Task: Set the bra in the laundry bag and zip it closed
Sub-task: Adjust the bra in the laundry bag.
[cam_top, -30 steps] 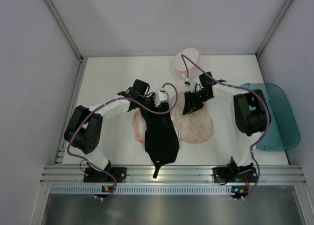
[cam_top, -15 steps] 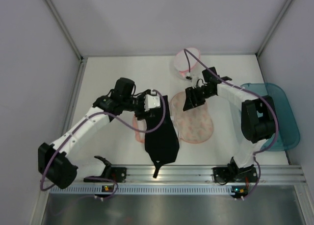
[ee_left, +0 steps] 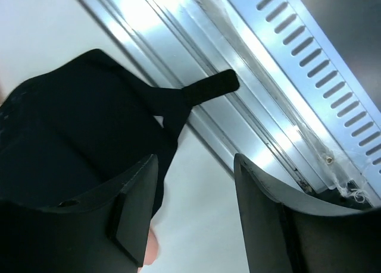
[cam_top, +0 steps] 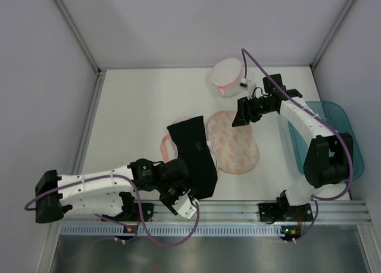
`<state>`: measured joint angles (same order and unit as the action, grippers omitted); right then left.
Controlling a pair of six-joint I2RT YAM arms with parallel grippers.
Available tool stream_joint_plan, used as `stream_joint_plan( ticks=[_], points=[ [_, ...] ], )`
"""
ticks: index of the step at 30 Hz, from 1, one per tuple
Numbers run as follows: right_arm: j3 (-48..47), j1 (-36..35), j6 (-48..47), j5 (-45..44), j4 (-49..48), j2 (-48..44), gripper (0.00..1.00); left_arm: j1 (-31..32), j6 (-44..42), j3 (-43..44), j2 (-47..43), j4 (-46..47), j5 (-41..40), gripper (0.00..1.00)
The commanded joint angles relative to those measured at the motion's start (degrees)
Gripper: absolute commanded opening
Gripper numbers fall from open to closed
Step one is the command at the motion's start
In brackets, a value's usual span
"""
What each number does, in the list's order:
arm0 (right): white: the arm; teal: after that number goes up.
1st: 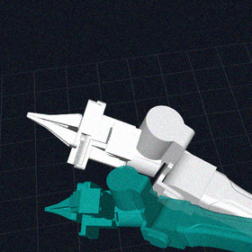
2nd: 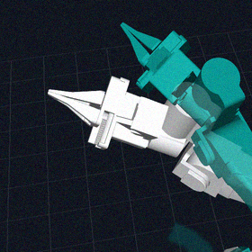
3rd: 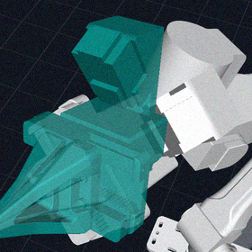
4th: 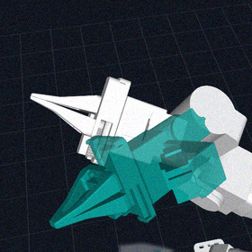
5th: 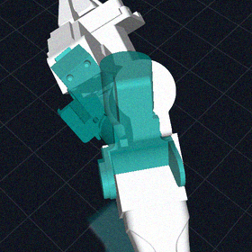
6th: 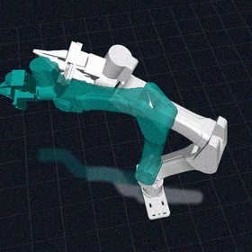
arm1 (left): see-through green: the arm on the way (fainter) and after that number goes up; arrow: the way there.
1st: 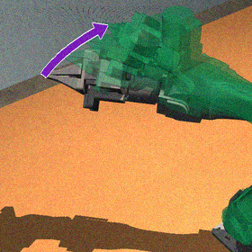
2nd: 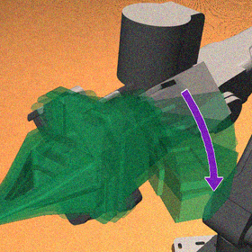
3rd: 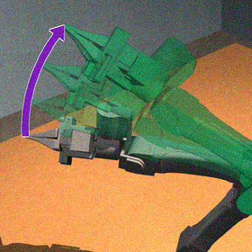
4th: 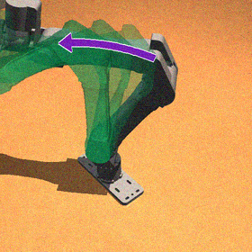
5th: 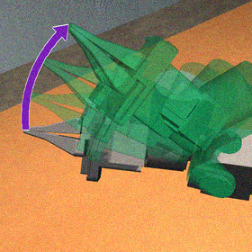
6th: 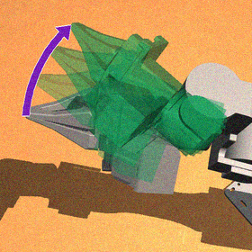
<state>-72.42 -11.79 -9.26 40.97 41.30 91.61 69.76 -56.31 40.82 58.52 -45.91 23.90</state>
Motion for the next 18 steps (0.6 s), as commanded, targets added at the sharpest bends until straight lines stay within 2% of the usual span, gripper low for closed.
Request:
stream_joint_plan(
  ticks=[1,9,18],
  points=[
    [0.53,0.63,-1.29,0.69,1.59,-3.98,0.55,3.01,-1.6,0.05,4.21,3.46,-3.33,0.59],
    [2.2,0.98,-1.73,-0.19,2.03,-5.48,0.55,3.98,-9.85,1.19,15.38,8.82,-4.65,0.55],
    [2.02,1.42,-2.08,-0.01,2.91,-5.13,0.56,3.98,-11.62,0.76,21.63,14.53,-4.92,0.51]
  ],
)
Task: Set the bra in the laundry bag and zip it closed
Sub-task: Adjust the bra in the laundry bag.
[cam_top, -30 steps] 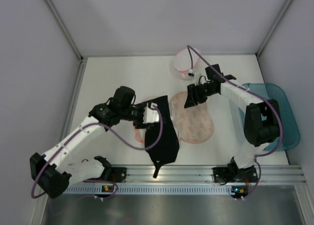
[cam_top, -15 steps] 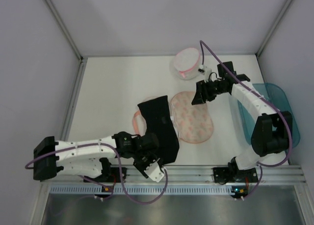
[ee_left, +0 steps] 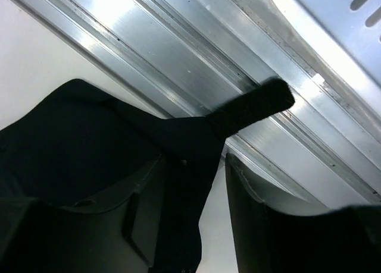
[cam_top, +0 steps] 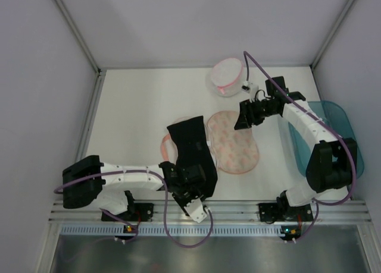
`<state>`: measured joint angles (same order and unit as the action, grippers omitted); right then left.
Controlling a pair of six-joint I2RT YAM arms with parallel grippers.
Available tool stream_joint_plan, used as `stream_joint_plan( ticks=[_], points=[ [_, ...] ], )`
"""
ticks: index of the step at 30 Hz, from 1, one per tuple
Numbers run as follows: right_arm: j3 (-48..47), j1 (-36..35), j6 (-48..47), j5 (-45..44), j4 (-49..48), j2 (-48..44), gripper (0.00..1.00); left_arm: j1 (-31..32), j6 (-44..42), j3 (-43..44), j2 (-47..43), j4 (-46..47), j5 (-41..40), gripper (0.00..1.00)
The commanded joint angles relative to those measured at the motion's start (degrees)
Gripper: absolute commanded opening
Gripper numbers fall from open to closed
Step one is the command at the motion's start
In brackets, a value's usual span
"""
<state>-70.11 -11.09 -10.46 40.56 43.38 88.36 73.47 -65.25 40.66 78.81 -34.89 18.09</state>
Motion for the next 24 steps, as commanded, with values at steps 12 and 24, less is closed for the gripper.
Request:
stream_joint_plan(
  ticks=[12,24],
  points=[
    [-0.47,0.9,-0.62,0.4,0.57,-0.73,0.55,0.36,-1.11,-1.9,1.98,6.07,0.02,0.05],
    [-0.12,0.81,-1.14,1.02,0.75,0.5,0.54,-3.06,13.56,7.06,-5.68,0.88,5.55,0.0]
  ],
)
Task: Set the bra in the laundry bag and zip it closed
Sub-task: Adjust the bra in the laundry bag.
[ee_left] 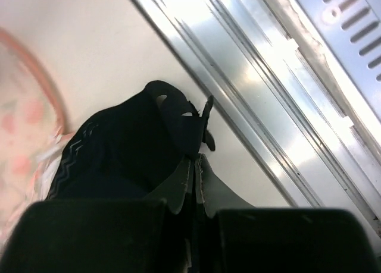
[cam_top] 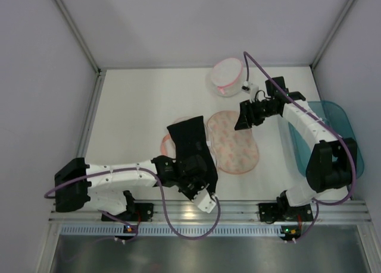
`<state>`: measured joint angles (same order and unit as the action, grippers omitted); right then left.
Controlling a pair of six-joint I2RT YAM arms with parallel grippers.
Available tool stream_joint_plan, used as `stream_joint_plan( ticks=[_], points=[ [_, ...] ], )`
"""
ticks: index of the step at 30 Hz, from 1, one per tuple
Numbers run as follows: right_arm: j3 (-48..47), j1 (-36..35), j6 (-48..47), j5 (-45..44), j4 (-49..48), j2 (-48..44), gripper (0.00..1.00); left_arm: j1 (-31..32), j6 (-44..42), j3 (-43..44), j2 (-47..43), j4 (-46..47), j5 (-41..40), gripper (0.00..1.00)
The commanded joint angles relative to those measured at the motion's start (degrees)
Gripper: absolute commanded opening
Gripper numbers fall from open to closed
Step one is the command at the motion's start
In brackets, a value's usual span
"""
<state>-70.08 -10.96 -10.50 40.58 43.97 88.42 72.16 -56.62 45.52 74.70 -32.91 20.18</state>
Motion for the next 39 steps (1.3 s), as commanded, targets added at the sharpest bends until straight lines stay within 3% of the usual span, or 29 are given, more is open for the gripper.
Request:
stream_joint_plan(
  ticks=[1,3,11,21,32,39],
  points=[
    [-0.23,0.68,-1.19,0.99,0.24,0.61,0.53,-3.41,5.38,2.29,-1.48,-1.2,4.24,0.0],
    [-0.23,0.68,-1.19,1.08,0.33,0.7,0.53,-5.44,6.95,2.82,-1.22,-1.11,6.0,0.0],
    [-0.05,0.68,-1.63,1.61,0.33,1.49,0.53,-23.18,13.72,9.49,3.25,-1.11,15.31,0.0],
    [0.74,0.68,-2.33,1.96,0.68,2.02,0.53,-33.56,19.09,14.51,12.4,-1.02,19.98,0.0],
    [1.27,0.68,-3.12,1.96,1.12,2.19,0.53,-39.55,20.85,16.27,18.29,-0.41,20.33,0.0],
    [1.44,0.68,-3.47,2.14,1.39,2.19,0.52,-39.55,22.42,15.92,17.15,-0.49,19.64,0.27]
  ],
)
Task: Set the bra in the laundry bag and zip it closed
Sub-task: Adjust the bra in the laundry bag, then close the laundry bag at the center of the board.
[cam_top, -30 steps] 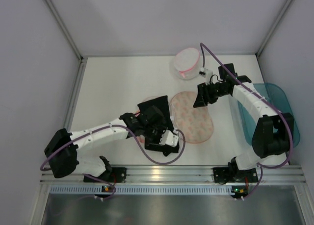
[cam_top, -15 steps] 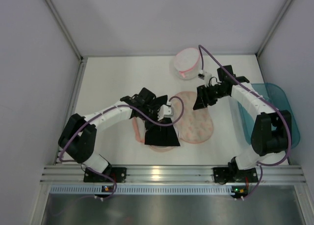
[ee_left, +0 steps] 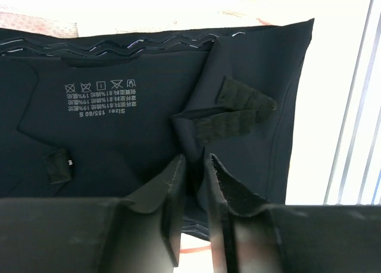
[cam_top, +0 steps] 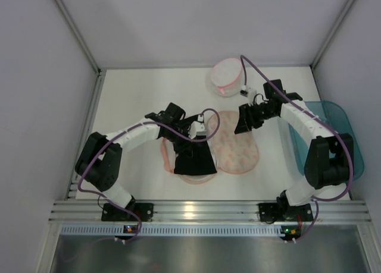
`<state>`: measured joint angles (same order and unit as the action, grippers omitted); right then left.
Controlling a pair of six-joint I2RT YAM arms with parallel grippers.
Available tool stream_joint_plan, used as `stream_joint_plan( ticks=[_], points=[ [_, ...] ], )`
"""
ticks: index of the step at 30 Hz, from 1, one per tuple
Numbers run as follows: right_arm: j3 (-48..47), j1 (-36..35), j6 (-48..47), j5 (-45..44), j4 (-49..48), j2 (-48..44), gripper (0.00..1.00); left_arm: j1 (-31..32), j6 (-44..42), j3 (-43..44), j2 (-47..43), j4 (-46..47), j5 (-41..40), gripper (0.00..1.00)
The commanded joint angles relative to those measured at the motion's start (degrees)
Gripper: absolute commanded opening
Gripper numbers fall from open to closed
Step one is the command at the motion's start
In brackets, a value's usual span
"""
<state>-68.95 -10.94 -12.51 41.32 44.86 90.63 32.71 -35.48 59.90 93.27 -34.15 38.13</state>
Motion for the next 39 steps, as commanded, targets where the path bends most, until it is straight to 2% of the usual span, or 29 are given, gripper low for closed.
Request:
stream_joint_plan(
  ticks=[1,4,7,9,13,15,17,19,20,23,26,31,34,39],
  points=[
    [0.39,0.66,-1.46,1.48,0.49,0.07,0.53,-0.19,2.77,1.71,-1.95,0.84,1.16,0.28],
    [0.48,0.66,-1.46,1.57,0.4,0.07,0.53,-0.28,5.77,2.5,-3.01,1.97,-1.73,0.32],
    [0.48,0.57,-1.2,1.74,0.05,-0.01,0.52,-0.45,11.82,0.58,-8.43,5.4,-6.38,0.33],
    [0.48,0.57,-1.11,1.75,0.14,-0.19,0.53,-0.37,12.72,-1.09,-11.43,8.65,-7.89,0.36],
    [0.65,0.74,-0.85,-0.17,0.23,-0.54,0.53,-0.45,13.76,-1.89,-15.84,9.1,-10.95,0.4],
    [1.27,0.74,-0.41,-2.02,-0.12,-1.06,0.59,-0.63,15.61,-1.72,-16.02,8.75,-13.95,0.43],
    [2.67,1.27,0.82,-5.36,-0.74,-2.2,0.65,-2.28,19.03,-1.1,-16.19,7.7,-14.4,0.47],
    [3.73,2.32,2.48,-9.91,-1.53,-3.18,0.67,-4.57,23.59,-0.66,-16.02,6.47,-13.18,0.48],
    [3.91,2.59,3.1,-12.03,-1.79,-3.61,0.71,-7.28,24.92,-0.57,-16.11,6.29,-11.86,0.51],
    [4.52,2.85,7.05,-23.98,-3.29,-5.02,0.72,-11.96,27.92,-1.01,-16.72,6.11,-11.23,0.52],
    [4.44,2.85,8.82,-30.59,-3.73,-4.15,0.67,-17.3,30.64,-1.45,-16.9,6.11,-10.36,0.52],
    [6.1,2.94,9.26,-31.48,-6.63,-0.37,0.52,-23.65,32.14,-1.45,-15.5,5.41,-10.79,0.52],
    [6.54,2.85,8.82,-32.44,-8.82,2.44,0.49,-25.32,32.41,-1.8,-14.27,4.8,-13.24,0.52],
    [8.04,2.85,9.0,-32.01,-11.55,5.78,0.46,-27.43,34.16,-2.24,-11.8,3.21,-12.64,0.51]
  ],
)
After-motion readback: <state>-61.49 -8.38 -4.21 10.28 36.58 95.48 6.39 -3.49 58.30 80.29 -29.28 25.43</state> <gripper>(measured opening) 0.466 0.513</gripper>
